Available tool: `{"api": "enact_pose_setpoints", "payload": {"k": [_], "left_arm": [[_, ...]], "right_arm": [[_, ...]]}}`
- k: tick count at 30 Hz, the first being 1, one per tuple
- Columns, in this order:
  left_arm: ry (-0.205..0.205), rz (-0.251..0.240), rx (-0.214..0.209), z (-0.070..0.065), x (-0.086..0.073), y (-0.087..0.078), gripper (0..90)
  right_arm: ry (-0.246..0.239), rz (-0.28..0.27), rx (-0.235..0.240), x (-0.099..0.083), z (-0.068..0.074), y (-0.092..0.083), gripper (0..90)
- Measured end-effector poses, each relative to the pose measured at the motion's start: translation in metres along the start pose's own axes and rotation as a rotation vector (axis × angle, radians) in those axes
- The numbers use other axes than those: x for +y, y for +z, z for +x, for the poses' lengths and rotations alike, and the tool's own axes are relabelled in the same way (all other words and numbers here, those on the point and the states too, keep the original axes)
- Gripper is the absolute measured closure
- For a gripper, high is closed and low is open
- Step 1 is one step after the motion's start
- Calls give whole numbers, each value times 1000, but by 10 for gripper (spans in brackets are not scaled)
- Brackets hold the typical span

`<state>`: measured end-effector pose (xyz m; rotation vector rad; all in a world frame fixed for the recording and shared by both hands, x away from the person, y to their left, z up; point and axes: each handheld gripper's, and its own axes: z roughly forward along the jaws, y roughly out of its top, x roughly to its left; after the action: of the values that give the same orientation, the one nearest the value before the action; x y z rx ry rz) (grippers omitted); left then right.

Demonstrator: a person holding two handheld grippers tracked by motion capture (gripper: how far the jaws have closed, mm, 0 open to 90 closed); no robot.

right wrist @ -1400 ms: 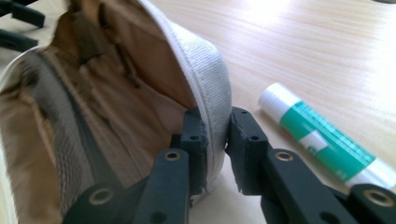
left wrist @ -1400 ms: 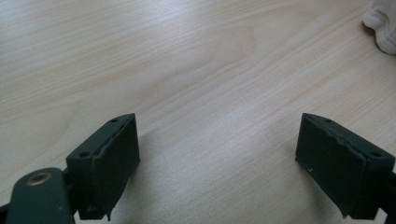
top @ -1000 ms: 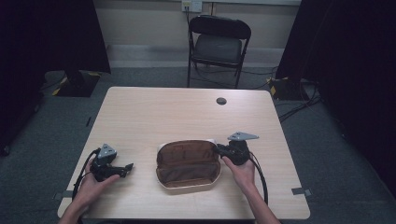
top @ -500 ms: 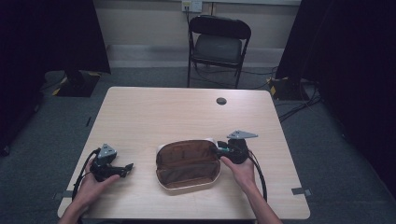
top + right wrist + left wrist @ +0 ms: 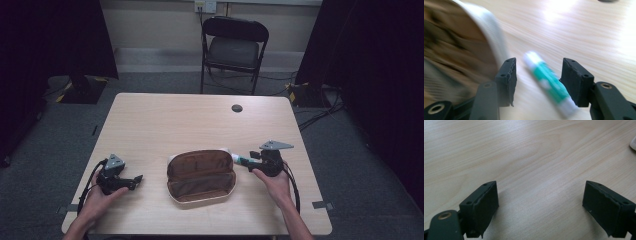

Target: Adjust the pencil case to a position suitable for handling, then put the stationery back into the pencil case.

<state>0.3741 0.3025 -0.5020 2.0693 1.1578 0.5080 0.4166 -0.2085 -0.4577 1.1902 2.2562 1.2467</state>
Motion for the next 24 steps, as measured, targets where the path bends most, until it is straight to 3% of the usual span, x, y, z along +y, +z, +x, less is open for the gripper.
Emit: {"api": "enact_pose_setpoints", "payload": {"k": [3,6,14,18,24], "left_arm": [[-1,0,1,0,0,0,127],[-1,1,0,0,0,0,126],[0,0,-1,0,0,0,126],[1,1,-1,0,0,0,124],[1,1,-1,0,0,0,124]], "right_arm": [[3,29,-23,-8,-15,8,436],[3,40,-30,-11,-21,12,403],[-24,83,-47,-13,-18,26,375],[-42,111,-61,-15,-18,31,419],[-65,134,-70,-18,-17,31,572]]}}
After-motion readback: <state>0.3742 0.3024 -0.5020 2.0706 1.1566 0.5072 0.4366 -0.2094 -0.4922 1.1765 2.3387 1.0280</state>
